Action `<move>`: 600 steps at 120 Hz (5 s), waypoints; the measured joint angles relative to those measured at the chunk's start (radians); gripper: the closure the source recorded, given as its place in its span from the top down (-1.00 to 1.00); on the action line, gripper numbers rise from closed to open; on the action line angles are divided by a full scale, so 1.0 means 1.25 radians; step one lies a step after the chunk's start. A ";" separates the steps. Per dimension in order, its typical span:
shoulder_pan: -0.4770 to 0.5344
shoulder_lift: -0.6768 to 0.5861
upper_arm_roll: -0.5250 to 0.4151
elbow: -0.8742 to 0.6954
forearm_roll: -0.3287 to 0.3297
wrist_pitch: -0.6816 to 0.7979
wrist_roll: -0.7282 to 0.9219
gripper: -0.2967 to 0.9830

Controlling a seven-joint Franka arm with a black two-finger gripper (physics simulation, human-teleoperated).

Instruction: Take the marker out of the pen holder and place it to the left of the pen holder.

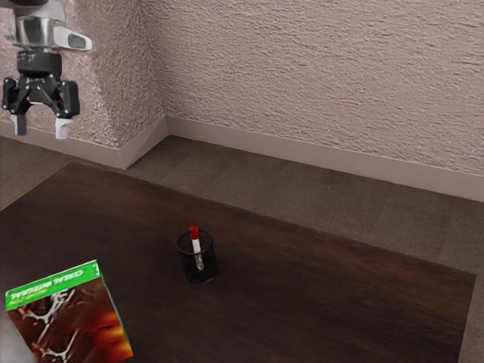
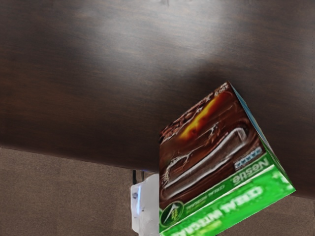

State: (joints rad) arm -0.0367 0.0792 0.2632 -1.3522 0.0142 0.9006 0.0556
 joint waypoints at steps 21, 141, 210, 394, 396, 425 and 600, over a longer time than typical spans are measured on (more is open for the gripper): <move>0.058 0.001 0.007 -0.029 0.002 0.266 0.032 0.54; -0.191 0.444 -0.114 0.051 0.059 0.465 0.100 0.54; -0.249 0.454 -0.104 -0.006 0.079 0.360 0.101 0.31; -0.080 0.205 -0.068 -0.174 0.186 0.239 0.096 -0.66; -0.077 0.210 -0.069 -0.176 0.185 0.236 0.096 -0.66; -0.045 0.304 -0.070 -0.188 0.185 0.198 0.112 -0.66; -0.101 0.016 -0.074 -0.242 0.018 0.679 0.253 0.52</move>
State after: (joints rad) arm -0.1626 0.0990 0.1713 -1.6547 0.0362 1.7492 0.3718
